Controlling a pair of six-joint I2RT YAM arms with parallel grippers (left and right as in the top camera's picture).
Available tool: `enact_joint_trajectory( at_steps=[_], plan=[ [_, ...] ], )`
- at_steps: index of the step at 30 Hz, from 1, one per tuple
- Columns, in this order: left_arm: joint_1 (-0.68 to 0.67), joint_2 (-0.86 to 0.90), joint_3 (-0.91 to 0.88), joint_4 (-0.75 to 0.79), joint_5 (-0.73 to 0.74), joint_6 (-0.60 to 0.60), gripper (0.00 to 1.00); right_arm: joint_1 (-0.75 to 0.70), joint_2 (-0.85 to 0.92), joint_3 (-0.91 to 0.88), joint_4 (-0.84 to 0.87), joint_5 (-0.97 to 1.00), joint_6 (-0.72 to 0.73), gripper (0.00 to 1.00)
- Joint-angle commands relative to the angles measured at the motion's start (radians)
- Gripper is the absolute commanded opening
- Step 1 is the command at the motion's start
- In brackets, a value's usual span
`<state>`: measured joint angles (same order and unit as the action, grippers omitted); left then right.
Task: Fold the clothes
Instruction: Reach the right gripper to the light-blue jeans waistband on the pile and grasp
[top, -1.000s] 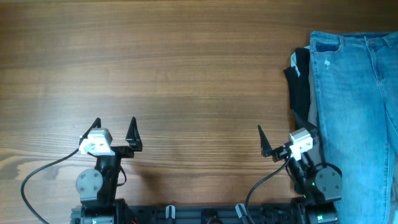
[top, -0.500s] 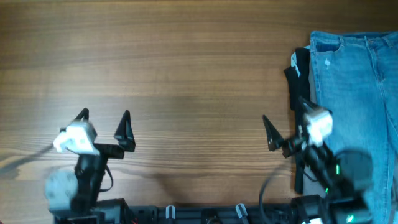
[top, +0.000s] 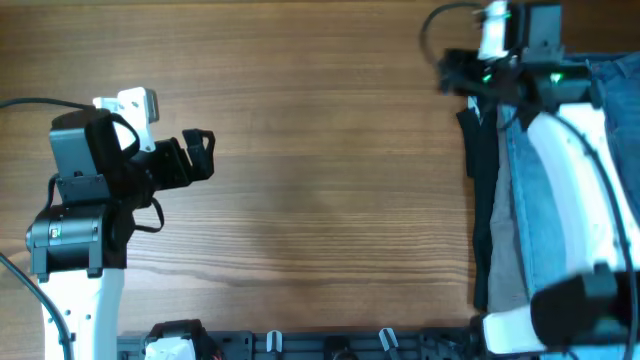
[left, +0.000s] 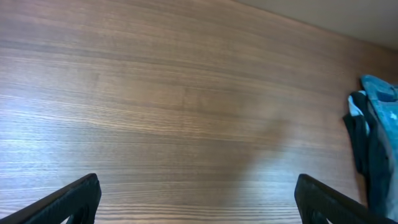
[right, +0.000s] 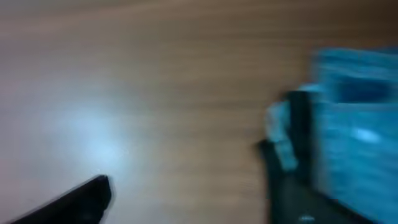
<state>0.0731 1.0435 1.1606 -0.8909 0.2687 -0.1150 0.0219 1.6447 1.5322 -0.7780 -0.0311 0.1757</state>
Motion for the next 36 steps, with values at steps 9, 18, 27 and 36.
enact_joint_trajectory(
  at_steps=[9, 18, 27, 36],
  plan=[
    [0.002, 0.076, 0.024, 0.002, 0.026, -0.005, 0.97, -0.290, 0.462, 0.017, 0.223, -0.100, 0.089, 0.68],
    [0.002, 0.179, 0.024, 0.006, 0.046, -0.006, 0.93, -0.262, 0.491, 0.018, 0.126, 0.245, 0.086, 0.31],
    [0.002, 0.174, 0.024, -0.031, 0.045, -0.005, 0.97, -0.354, 0.392, 0.018, 0.113, -0.195, -0.199, 0.42],
    [0.002, 0.174, 0.024, -0.011, 0.045, -0.005, 1.00, -0.346, 0.394, 0.005, 0.098, -0.129, -0.124, 0.59]
  ],
)
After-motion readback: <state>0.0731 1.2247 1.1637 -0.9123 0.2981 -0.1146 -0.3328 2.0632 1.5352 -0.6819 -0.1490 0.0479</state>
